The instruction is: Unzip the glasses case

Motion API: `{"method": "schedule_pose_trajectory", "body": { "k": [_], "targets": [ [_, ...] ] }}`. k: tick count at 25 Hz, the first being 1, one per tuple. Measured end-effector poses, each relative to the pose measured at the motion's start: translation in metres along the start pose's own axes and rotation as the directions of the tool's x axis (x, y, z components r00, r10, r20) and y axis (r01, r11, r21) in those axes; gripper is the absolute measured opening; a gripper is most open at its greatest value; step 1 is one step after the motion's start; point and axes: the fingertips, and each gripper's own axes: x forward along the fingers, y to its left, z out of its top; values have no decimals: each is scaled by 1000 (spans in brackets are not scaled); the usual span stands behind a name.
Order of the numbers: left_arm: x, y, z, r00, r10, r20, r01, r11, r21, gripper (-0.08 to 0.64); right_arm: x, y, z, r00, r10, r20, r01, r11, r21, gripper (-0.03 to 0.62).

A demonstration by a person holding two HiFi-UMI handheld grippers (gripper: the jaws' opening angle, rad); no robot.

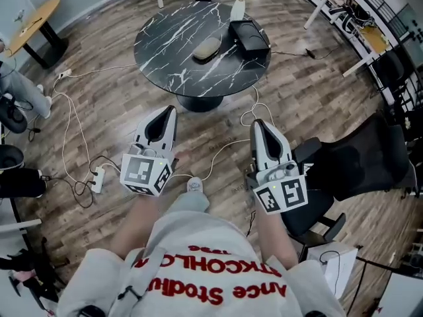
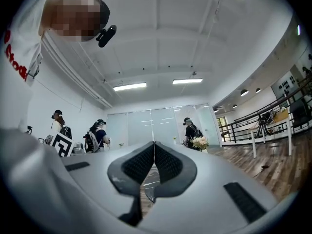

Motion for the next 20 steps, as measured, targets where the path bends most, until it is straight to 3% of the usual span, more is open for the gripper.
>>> {"method": "schedule_pose_trajectory", "body": {
  "k": [7,20],
  "targets": [
    [54,45,0,1000,-5,6,5,1000,-11,6,57,-27,-3,1000,-20,-3,20,1000,-8,17],
    [113,103,-12,999,50,0,-50,998,-38,6,157,-55,-24,998,61,-22,-60,998,5,17]
  ]
}}
